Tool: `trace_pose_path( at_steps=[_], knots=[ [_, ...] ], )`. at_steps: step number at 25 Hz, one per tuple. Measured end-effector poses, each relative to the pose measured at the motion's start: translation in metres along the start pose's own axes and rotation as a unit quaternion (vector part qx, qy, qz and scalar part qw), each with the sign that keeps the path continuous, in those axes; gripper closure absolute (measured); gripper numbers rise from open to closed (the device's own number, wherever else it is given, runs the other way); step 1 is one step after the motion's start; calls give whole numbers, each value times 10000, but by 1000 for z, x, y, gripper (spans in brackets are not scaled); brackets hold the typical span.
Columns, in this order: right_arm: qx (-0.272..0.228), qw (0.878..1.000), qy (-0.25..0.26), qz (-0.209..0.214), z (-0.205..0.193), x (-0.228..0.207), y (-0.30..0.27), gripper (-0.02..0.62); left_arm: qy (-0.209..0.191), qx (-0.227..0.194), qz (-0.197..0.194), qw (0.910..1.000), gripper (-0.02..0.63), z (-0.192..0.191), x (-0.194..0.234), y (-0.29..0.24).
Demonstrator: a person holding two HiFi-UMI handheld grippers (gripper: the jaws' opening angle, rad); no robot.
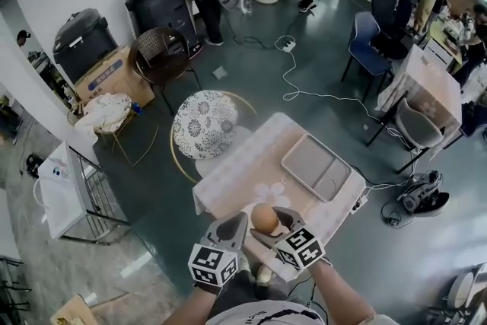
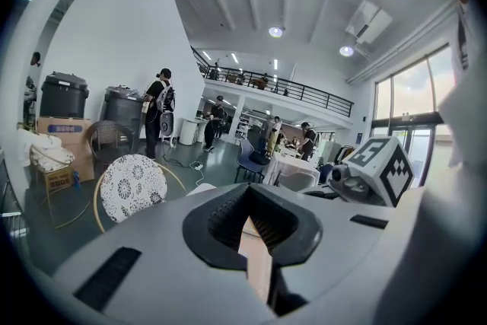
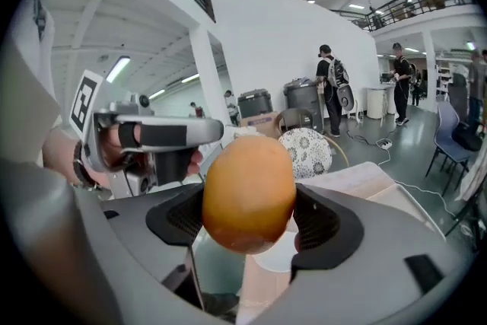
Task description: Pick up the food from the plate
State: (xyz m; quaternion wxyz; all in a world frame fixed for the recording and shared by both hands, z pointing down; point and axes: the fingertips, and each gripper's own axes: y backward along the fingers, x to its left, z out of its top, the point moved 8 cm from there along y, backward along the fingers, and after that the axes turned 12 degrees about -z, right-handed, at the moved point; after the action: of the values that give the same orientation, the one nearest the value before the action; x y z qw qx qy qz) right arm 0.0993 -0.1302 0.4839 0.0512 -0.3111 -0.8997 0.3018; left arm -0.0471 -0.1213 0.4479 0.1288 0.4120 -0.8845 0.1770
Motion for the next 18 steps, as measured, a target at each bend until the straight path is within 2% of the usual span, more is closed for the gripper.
trace_pose_path(
  at_steps=[4,9,18],
  knots=[
    [-649,9966,-516,-19,34,0,28,265,-27,-86,3,10000,600,22,-10,6],
    [-1256,9903,-592,-76,69,-3,51,265,-159,-273,-69,9995,600,45,-21,5],
    [-1637,9852,-479,-169,92,-5,69,265,-323,-452,-77,9984,600,65,-33,3]
  ],
)
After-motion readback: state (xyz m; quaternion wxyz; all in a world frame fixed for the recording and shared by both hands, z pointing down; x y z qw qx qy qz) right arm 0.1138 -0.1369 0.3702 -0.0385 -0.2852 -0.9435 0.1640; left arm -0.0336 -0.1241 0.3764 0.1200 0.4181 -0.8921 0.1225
